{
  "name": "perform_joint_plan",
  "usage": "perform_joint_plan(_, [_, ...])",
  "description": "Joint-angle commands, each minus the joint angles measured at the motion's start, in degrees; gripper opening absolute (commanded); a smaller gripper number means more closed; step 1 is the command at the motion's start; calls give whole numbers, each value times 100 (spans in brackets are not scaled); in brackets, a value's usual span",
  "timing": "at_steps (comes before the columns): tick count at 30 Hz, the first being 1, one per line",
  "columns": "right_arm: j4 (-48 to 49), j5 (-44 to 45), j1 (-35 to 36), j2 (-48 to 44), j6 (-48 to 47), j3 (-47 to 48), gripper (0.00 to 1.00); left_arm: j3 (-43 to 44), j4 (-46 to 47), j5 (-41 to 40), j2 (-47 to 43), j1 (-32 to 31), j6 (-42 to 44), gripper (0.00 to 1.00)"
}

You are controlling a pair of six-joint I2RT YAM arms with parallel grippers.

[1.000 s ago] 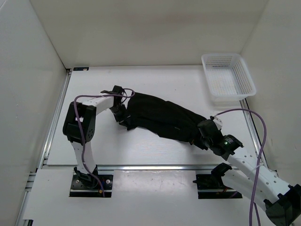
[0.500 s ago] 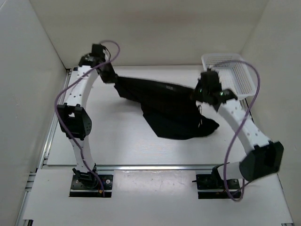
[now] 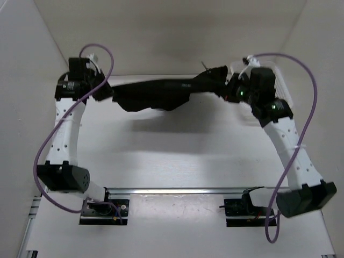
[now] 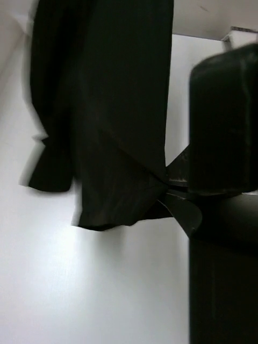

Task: Fold and stack the shorts
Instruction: Flatten the shorts out

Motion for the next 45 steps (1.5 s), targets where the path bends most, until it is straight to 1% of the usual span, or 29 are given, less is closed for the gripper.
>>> perform_joint_plan(1, [-228, 297, 182, -966, -310, -1567, 0, -1735, 180, -388, -1060, -80, -134, 10])
perform_joint_plan(2, [-228, 463, 183, -1240, -180, -2077, 0, -2271, 259, -390, -1317, -211, -274, 10])
perform_joint_plan(3, [-228, 639, 244, -1730, 48, -3065, 14, -3329, 425, -390, -1555, -282, -528, 13])
perform_joint_plan(4, [-228, 771, 244, -1953, 268, -3510, 34, -3844, 496, -337, -1766, -344, -669, 56])
perform_joint_plan(5, [-228, 773, 175, -2164, 470, -3880, 46, -4311, 575, -224, -2108, -396, -784, 76])
perform_joint_plan(6, [-298, 773, 122, -2471, 811, -4179, 65, -5038, 646, -153, -2224, -397, -898, 87])
perform_joint_plan(7, [-385, 712, 43, -2587, 954, -4583, 74, -5288, 699, -152, -2286, -397, -899, 93])
perform_joint_plan(8, [-456, 711, 42, -2666, 1077, -4708, 80, -5439, 699, -152, -2287, -397, -899, 97])
perform_joint_plan(10, [-710, 659, -80, -2720, 1271, -4780, 83, -5528, 699, -249, -2287, -397, -899, 96])
perform_joint_plan(12, [-860, 589, -246, -2720, 1456, -4850, 83, -5397, 647, -310, -2156, -397, -899, 88])
perform_joint_plan(15, [-931, -51, -668, -2720, 1693, -5025, 82, -5195, 515, -618, -1980, -397, -961, 84])
perform_joint_plan(16, [-931, -262, -765, -2815, 1798, -5113, 82, -5194, 515, -679, -1910, -397, -1022, 79])
perform_joint_plan(17, [-679, -734, -845, -2947, 1921, -5245, 82, -5194, 515, -836, -1822, -397, -1083, 79])
perform_joint_plan(19, [-388, -1054, -907, -3062, 2411, -5743, 82, -5194, 619, -899, -1409, -231, -1137, 79])
perform_joint_plan(20, [-21, -1221, -907, -3115, 2588, -5938, 80, -5194, 690, -899, -1243, -230, -1189, 82])
perform_joint_plan(21, [166, -1344, -907, -3115, 2764, -6123, 80, -5194, 751, -839, -902, -160, -1189, 84])
perform_joint_plan(23, [630, -1591, -907, -3115, 3169, -6553, 80, -5194, 927, -838, -601, -160, -1242, 91])
perform_joint_plan(27, [1098, -1592, -854, -3063, 3399, -6827, 80, -5194, 1225, -653, -108, -107, -1304, 97])
perform_joint_plan(30, [1510, -1531, -776, -2712, 3539, -6889, 80, -4975, 1297, -592, 279, -107, -1365, 99])
perform_joint_plan(32, [1775, -1426, -592, -2336, 3635, -6889, 80, -4783, 1350, -592, 613, -107, -1365, 99])
perform_joint_plan(34, [2170, -1276, -311, -1966, 3759, -6889, 80, -4668, 1402, -592, 893, -107, -1365, 96])
perform_joint_plan(36, [2363, -882, -161, -1702, 3759, -6741, 79, -4597, 1402, -592, 1079, -107, -1313, 85])
perform_joint_plan(38, [2513, -809, -20, -1219, 3812, -6609, 77, -4526, 1402, -592, 1272, -107, -1312, 74])
perform_joint_plan(39, [2619, -809, 33, -1052, 3812, -6495, 75, -4448, 1402, -653, 1334, -107, -1252, 52])
perform_joint_plan(41, [2620, -470, 226, -612, 3865, -6328, 71, -4386, 1402, -653, 1413, -107, -1251, 25])
perform_joint_plan(42, [2620, -319, 288, -506, 3917, -6275, 65, -4316, 1402, -653, 1466, -107, -1190, 14])
perform_joint_plan(43, [2620, -187, 340, -322, 3970, -6187, 59, -4237, 1402, -584, 1466, -107, -1189, 10])
perform_joint_plan(44, [2620, -46, 341, -242, 3970, -6125, 51, -4236, 1402, -513, 1466, -107, -1189, 10])
perform_joint_plan(45, [2681, 60, 341, -180, 3970, -6046, 26, -4071, 1402, -513, 1466, -107, -1128, 10])
